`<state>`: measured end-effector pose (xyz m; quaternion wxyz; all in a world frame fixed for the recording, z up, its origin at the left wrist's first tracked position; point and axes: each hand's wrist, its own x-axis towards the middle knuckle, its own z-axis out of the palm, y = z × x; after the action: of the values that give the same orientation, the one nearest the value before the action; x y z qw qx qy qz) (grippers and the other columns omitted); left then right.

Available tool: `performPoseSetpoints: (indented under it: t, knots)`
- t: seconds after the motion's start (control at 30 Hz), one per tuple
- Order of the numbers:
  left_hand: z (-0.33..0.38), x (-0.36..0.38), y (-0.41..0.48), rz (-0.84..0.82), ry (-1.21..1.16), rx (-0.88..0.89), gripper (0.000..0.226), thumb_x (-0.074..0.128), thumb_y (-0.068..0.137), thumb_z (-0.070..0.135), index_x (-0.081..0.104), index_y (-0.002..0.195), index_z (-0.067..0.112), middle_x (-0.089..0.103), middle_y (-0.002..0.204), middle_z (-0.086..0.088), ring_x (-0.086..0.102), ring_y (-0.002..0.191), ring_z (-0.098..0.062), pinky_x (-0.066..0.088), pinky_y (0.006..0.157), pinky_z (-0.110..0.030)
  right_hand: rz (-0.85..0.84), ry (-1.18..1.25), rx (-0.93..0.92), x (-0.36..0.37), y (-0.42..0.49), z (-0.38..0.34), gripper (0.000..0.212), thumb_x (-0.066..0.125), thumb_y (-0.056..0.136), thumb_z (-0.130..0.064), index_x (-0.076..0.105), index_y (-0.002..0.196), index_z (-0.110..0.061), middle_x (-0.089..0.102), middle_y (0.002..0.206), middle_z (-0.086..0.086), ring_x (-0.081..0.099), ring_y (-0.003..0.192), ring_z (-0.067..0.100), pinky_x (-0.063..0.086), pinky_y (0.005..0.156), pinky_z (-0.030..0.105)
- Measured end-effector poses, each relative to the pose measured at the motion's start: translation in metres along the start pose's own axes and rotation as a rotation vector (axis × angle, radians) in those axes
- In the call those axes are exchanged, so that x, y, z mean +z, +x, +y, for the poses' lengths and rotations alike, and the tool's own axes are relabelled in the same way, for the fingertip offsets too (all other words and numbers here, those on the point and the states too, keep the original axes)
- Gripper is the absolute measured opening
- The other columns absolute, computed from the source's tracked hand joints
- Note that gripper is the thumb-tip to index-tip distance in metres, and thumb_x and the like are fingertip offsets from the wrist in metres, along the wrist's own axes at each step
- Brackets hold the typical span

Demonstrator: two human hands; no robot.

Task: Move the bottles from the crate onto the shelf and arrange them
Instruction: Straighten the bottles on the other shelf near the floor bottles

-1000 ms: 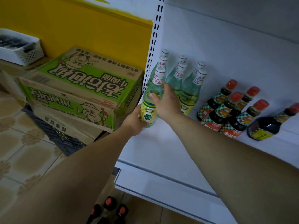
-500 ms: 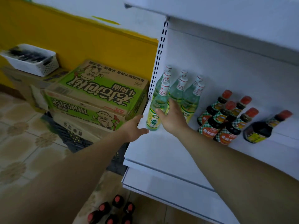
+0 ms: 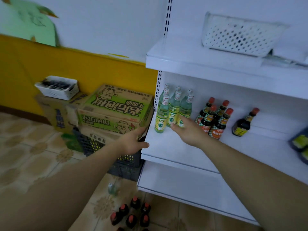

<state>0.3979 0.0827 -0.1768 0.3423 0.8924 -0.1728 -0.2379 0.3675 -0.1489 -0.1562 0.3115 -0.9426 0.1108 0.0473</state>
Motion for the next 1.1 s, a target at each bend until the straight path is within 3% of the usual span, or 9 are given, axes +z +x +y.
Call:
performPoseSetpoints:
  t: [0.23, 0.57, 0.8, 0.97, 1.1]
  knots:
    - [-0.001, 0.036, -0.090, -0.011, 0.060, -0.071, 0.080, 0.062, 0.089, 0.039, 0.013, 0.151, 0.027, 0.020, 0.157, -0.002, 0.030, 0.139, -0.024, 0.033, 0.100, -0.028, -0.066, -0.090, -0.086, 0.000, -0.081, -0.006, 0.079, 0.043, 0.089, -0.064, 0.022, 0.152, -0.020, 0.021, 0.159, 0.000, 0.024, 0.144, 0.022, 0.025, 0.115, 0.035]
    - [-0.059, 0.069, -0.166, -0.075, 0.113, -0.159, 0.082, 0.061, 0.088, 0.044, 0.011, 0.151, 0.030, 0.010, 0.159, 0.002, 0.021, 0.144, -0.024, 0.029, 0.107, -0.034, -0.191, -0.165, -0.117, 0.054, -0.160, -0.015, 0.073, 0.043, 0.095, -0.055, 0.020, 0.152, -0.016, 0.021, 0.158, 0.005, 0.024, 0.143, 0.023, 0.024, 0.111, 0.032]
    - [-0.143, 0.039, -0.189, -0.108, 0.131, -0.231, 0.080, 0.061, 0.089, 0.041, 0.012, 0.151, 0.027, 0.007, 0.160, -0.001, 0.015, 0.145, -0.022, 0.022, 0.113, -0.034, -0.266, -0.118, -0.056, 0.128, -0.153, -0.060, 0.074, 0.045, 0.094, -0.054, 0.018, 0.153, -0.017, 0.020, 0.159, 0.004, 0.024, 0.144, 0.023, 0.024, 0.113, 0.033]
    - [-0.229, -0.007, -0.184, -0.134, 0.099, -0.287, 0.083, 0.063, 0.085, 0.046, 0.014, 0.151, 0.029, 0.015, 0.158, 0.002, 0.031, 0.139, -0.022, 0.032, 0.110, -0.033, -0.344, -0.078, 0.037, 0.204, -0.122, -0.112, 0.074, 0.043, 0.095, -0.055, 0.013, 0.154, -0.021, 0.013, 0.161, 0.003, 0.020, 0.146, 0.024, 0.024, 0.116, 0.038]
    - [-0.286, -0.026, -0.163, -0.183, 0.105, -0.309, 0.083, 0.061, 0.086, 0.049, 0.013, 0.151, 0.030, 0.015, 0.158, 0.002, 0.028, 0.141, -0.024, 0.030, 0.112, -0.037, -0.370, -0.056, 0.092, 0.264, -0.093, -0.143, 0.073, 0.045, 0.094, -0.055, 0.019, 0.153, -0.021, 0.020, 0.159, 0.003, 0.026, 0.143, 0.024, 0.028, 0.114, 0.039]
